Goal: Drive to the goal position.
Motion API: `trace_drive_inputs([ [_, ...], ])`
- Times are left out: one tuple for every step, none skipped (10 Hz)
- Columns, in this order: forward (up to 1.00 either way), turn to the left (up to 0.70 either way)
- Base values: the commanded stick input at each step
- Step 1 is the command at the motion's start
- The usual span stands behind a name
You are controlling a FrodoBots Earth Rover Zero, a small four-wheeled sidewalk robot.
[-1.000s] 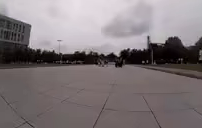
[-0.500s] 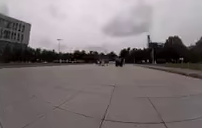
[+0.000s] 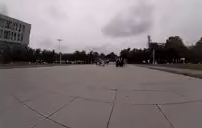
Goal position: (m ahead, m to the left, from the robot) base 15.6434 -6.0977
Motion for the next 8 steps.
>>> trace_drive_inputs([
  [0.6,0.01],
  [0.6,0.01],
  [0.6,0.01],
  [0.6,0.01],
  [0.6,0.01],
  [0.6,0.01],
  [0.6,0.01],
  [0.6,0.01],
])
